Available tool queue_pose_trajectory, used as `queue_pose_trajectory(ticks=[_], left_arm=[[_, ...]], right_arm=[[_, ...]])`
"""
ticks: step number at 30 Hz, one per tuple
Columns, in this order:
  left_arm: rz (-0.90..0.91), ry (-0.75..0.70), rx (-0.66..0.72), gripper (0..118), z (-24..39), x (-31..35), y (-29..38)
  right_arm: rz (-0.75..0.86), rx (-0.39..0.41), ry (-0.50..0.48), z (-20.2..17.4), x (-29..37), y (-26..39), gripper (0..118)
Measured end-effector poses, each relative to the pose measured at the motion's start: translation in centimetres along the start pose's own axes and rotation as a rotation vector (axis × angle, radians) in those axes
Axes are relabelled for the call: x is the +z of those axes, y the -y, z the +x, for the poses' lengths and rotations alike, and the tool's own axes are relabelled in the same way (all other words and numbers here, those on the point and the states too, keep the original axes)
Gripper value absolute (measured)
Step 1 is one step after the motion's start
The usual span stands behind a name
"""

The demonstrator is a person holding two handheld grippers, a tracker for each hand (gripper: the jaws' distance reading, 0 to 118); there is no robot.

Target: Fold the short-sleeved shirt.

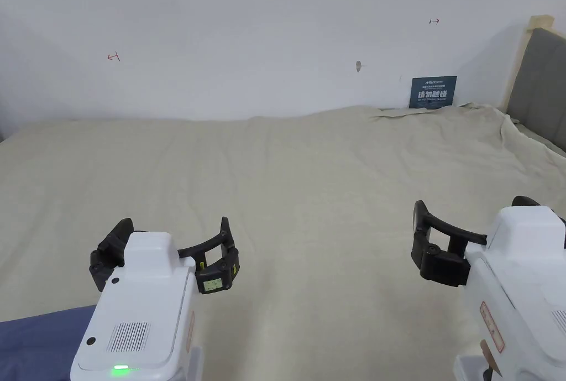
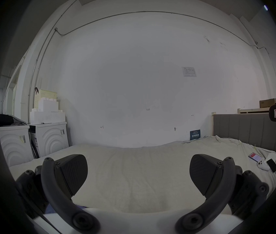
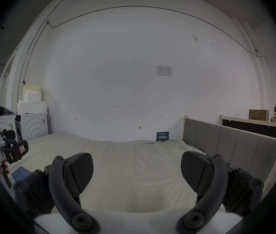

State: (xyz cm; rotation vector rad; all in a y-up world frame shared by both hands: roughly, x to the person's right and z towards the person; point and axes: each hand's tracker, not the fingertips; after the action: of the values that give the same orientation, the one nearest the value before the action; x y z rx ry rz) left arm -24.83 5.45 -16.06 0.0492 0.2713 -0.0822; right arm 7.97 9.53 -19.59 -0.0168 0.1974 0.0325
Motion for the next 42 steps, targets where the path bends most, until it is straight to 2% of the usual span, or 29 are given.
queue_pose_trajectory(ticks=[42], left_arm=[[-0.012, -0.003, 0.013, 118, -0.36, 0.24, -0.16]], right_arm=[[-0.005, 0.003, -0.004, 0.32, 0.08, 0.15, 106]])
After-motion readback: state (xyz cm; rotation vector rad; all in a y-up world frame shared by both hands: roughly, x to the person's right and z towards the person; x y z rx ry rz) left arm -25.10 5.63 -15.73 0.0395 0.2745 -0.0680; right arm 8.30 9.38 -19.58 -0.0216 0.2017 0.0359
